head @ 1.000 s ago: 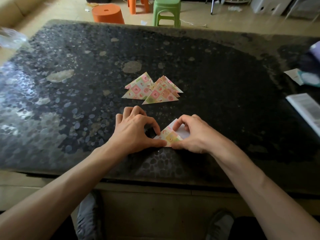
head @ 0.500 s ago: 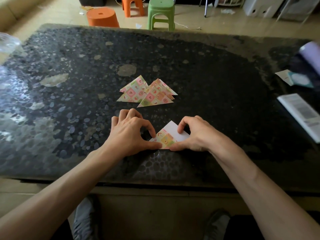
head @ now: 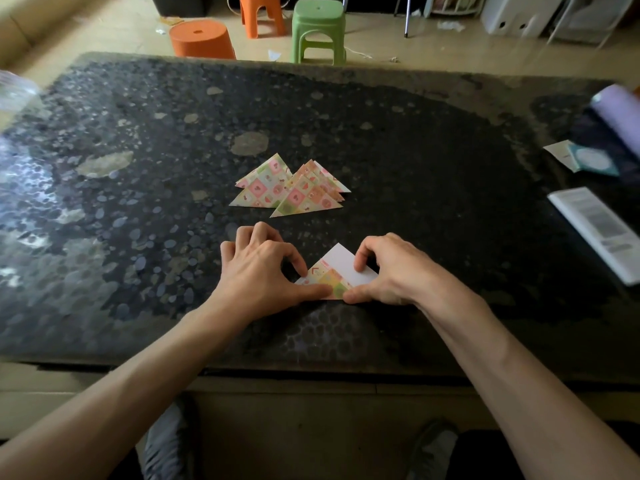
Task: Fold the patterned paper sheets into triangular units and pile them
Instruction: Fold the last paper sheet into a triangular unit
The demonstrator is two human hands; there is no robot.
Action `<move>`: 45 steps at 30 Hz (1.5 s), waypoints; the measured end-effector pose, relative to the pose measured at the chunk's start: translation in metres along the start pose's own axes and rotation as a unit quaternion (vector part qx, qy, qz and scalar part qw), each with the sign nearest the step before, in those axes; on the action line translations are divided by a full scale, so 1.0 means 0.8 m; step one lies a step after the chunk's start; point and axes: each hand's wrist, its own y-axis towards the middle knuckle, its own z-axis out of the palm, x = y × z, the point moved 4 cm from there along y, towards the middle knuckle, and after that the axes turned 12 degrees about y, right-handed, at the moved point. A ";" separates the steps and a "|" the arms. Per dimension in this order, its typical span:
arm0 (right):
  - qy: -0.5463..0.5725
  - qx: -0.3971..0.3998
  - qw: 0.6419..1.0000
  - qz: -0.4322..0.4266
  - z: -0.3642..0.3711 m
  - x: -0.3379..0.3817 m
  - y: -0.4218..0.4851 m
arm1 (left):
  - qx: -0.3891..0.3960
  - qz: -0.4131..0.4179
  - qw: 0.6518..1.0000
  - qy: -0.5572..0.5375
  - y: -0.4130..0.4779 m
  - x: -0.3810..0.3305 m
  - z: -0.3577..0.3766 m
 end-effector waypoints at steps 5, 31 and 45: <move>-0.009 -0.007 1.000 0.013 -0.011 -0.012 -0.002 | -0.021 0.008 1.000 0.009 -0.001 -0.002 0.003; 0.018 -0.037 0.997 -0.067 -0.005 -0.042 -0.004 | 0.027 0.028 0.999 -0.033 0.000 0.007 0.005; 0.065 -0.032 0.994 -0.086 -0.011 -0.050 -0.005 | 0.021 0.186 0.982 -0.002 0.005 0.038 -0.006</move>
